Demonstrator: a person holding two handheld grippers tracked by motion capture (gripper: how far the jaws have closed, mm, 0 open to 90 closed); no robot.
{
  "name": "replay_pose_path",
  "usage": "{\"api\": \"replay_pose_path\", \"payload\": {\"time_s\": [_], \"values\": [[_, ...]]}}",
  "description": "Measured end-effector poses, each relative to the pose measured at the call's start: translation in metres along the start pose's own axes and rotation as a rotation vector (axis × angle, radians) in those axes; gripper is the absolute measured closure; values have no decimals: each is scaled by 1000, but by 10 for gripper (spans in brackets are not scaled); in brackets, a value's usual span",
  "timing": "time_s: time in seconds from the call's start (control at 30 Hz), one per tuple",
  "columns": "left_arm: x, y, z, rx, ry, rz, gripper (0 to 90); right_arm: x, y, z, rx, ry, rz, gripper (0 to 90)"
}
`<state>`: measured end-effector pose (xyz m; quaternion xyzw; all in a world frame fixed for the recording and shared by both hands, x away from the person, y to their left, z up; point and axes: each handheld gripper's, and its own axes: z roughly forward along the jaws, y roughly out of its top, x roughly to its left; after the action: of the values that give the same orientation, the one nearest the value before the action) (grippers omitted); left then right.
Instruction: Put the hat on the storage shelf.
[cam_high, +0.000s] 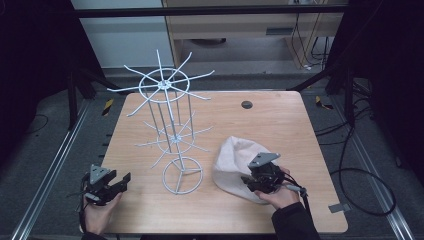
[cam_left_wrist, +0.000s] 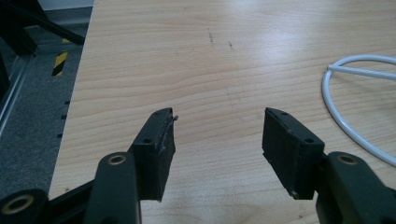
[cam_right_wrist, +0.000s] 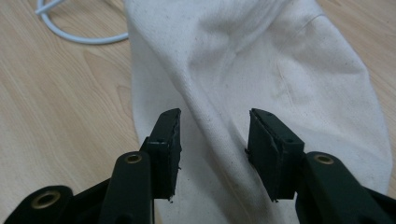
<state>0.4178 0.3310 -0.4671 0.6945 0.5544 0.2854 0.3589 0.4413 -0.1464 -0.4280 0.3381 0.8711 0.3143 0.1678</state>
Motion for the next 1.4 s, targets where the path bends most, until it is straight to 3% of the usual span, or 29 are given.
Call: {"api": "replay_pose_path", "payload": {"time_s": [0.17,0.67,1.27,1.4], "values": [[0,0,0,2,0,2,438,-4,-1,11,23,-3,-2,570],[1,0,0,1,3,-2,439,-6,-5,20,12,-23,-17,870],[1,0,-1,-2,1,-5,440,-12,-7,-1,-65,-10,16,885],[1,0,-1,-2,-1,-5,440,-14,-8,-11,-113,-13,35,885]]}}
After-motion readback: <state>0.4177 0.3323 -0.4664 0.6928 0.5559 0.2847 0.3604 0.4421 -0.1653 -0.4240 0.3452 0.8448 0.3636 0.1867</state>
